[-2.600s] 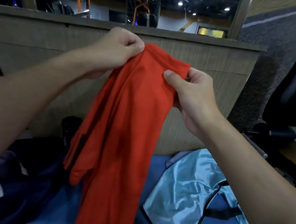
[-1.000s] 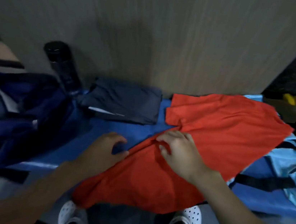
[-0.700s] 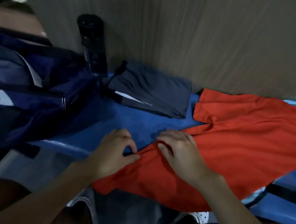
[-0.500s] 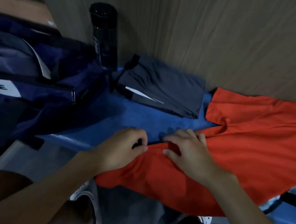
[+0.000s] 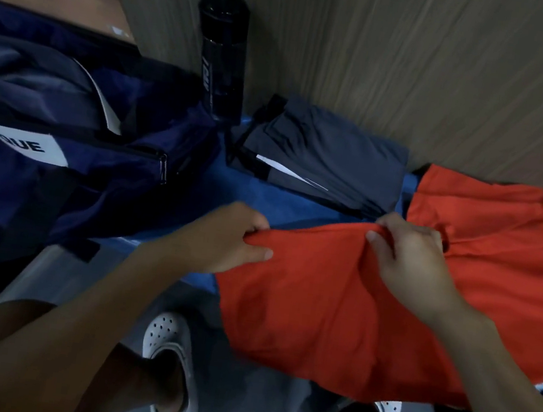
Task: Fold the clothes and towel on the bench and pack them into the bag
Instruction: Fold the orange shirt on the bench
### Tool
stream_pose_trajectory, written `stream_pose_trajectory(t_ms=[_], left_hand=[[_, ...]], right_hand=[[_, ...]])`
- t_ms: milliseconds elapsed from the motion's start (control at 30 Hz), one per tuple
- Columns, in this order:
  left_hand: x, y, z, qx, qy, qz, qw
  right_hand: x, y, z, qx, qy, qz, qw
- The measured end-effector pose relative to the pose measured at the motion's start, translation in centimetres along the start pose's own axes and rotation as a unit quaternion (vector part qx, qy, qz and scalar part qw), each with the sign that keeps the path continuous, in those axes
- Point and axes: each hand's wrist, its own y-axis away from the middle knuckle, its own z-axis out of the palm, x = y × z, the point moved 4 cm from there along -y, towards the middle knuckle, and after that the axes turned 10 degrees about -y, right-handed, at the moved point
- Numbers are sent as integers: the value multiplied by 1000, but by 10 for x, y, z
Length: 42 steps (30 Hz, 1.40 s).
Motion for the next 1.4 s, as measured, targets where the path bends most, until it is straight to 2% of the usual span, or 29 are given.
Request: stream_pose_trajectory(t_ms=[167,267,367,433,500,600,700,867,967,1033,1100,1233,1400], left_hand=[[-3,-1,-17,167,108,-36,979],[-1,2,-27,209,161,-41,964],[-1,5,-28,192,169,-50,965],[1,6,-25,171,179,-58,967],[9,7,-20,137,197,-44,970],[21,9,-13,88,215,-12,973],[24,9,-10,63,229,2,971],[20,10,-7,29,288,-4,957],[6,5,-12,37,232,-26,972],[-9,5,-13,53,136,-39,989],[-18,9,-6,15,37,-41,998],[-10,18,18,-92,-59,5,994],[-5,26,32,-114,-158,38,980]], right_hand=[[2,-4,-5,41,26,31,998],[-1,-4,-9,77,37,67,994],[-3,-4,-12,98,62,82,990],[-15,-3,-7,75,51,24,996],[-36,-2,0,48,-38,-44,997],[-60,0,15,4,-186,-80,979],[-67,1,27,-36,-305,-62,950],[-71,-3,29,-61,-322,-38,944],[-69,-2,23,-76,-352,-36,932],[-66,0,20,-97,-388,-23,916],[-63,6,19,-123,-411,-7,903],[-59,13,16,-135,-418,-12,898],[-56,16,12,-119,-417,-4,901]])
